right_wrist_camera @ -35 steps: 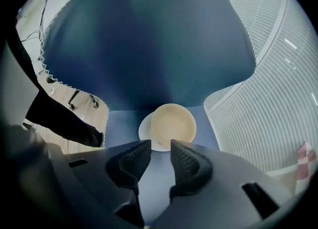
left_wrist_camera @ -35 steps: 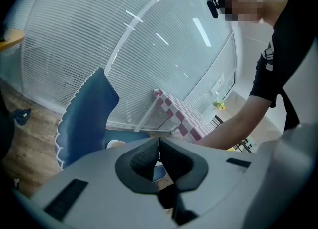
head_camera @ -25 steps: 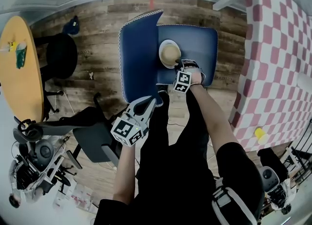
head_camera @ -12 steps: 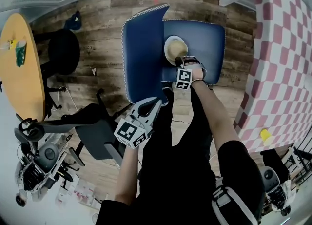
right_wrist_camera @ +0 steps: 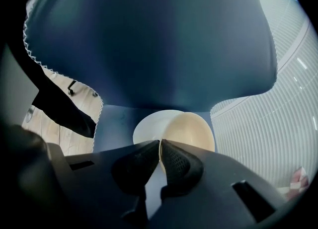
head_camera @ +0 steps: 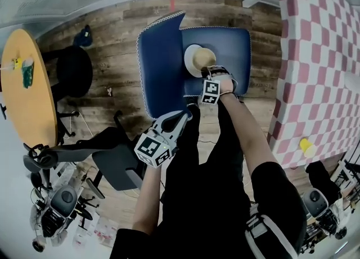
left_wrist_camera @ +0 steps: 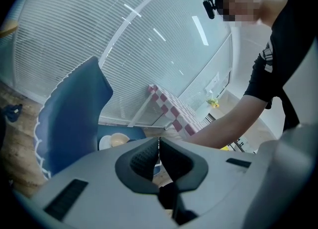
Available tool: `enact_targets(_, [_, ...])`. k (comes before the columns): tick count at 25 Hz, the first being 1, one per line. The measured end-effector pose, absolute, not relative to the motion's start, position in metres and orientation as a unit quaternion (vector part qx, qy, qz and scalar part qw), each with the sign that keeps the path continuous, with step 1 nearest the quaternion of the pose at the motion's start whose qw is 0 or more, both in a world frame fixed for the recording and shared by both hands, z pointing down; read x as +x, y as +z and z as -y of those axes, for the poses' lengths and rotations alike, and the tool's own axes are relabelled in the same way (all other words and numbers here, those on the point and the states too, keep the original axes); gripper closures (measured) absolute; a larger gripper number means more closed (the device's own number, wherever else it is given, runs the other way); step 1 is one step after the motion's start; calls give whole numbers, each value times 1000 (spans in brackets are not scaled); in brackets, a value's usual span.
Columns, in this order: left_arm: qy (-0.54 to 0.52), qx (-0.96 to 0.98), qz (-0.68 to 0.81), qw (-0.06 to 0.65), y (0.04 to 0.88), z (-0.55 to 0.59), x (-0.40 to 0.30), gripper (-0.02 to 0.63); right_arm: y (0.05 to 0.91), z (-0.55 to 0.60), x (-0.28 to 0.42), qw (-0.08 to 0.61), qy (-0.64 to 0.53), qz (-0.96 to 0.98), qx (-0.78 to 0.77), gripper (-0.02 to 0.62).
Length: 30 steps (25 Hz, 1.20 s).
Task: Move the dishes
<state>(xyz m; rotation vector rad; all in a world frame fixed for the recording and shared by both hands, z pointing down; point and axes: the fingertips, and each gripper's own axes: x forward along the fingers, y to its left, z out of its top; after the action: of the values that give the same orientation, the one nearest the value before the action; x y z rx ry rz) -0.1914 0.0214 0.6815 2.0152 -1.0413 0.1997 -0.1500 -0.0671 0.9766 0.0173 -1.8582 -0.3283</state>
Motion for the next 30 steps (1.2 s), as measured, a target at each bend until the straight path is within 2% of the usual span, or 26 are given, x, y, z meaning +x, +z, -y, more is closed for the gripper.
enact_targets(7, [108,831,365,406,654,-27,-164,581,923,76,-112,600,-138,787,44,566])
enact_targets(19, [100,872,325,353,566,-15,-138,581,828,72,-43,620,-109,767,128,566])
enact_targets(30, [104,888,288,342,538,-20,-113,581,767,50,9,633,-110,752,151,566])
